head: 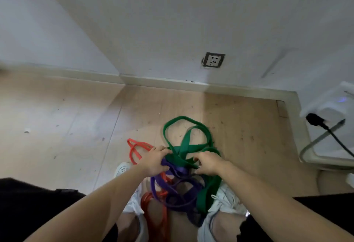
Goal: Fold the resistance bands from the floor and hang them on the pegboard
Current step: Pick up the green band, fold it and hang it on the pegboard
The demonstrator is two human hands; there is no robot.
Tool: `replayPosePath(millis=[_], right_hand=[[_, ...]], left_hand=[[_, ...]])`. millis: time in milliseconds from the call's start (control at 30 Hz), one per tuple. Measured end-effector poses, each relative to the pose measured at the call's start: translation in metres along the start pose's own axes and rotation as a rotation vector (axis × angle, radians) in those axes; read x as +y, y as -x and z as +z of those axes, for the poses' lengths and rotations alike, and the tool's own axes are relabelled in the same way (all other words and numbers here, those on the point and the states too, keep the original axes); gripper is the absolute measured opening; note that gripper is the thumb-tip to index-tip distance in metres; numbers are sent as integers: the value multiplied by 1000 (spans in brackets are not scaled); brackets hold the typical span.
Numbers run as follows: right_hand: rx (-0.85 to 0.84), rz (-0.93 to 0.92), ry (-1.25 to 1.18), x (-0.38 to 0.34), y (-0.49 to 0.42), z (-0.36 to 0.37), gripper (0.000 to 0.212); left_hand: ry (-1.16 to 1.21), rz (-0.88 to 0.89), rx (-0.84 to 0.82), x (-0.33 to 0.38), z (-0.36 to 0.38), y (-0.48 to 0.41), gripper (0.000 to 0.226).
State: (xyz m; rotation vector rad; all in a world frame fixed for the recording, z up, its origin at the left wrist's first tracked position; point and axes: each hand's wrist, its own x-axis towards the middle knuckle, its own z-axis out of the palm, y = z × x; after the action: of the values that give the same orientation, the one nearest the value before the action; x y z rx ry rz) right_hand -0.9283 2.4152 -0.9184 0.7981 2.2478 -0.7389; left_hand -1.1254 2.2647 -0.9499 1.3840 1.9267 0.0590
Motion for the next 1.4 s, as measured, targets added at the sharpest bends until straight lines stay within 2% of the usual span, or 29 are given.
replayPosePath(millis=[133,267,367,500,600,767,833,933,1033,1100,1167,1233,1300,1400], right_hand=[[11,31,-13,10,-5,14,27],[86,8,-223,11,-5,-8,19],[219,-27,-411,6,4,-44,10],[406,-13,-698,3,24,-110,13],[493,-51,-833,-9,48,-162,14],[605,-235,-781,-38,113,-244,6],[636,-292,-681,-47,142,-266,22],[699,-362,-583,-63,182,-289,24],[806,-456,-617,-77,211,-310,19],[879,-575,-718,-86,227,-327,15],[932,-692,-777,-95,245,-341,13],[971,-758,-785,-100,260,-351,14],[1001,-784,-781,-100,271,-356,16],[1057,-804,-814,-94,284,-359,15]], left_hand=[[-20,59,81,-3,8,-4,50],[5,118,150,2,3,-10,15],[91,151,166,4,-17,-12,3],[162,168,260,12,-52,-11,5],[335,103,366,26,-78,-5,2],[517,123,584,55,-130,12,20],[543,152,675,67,-152,19,34],[539,247,748,95,-195,35,56],[490,350,716,122,-237,54,71],[480,396,636,137,-256,63,81],[478,387,537,148,-263,65,82],[554,387,463,160,-261,62,62],[735,394,413,173,-253,58,34],[774,392,329,186,-235,54,20]])
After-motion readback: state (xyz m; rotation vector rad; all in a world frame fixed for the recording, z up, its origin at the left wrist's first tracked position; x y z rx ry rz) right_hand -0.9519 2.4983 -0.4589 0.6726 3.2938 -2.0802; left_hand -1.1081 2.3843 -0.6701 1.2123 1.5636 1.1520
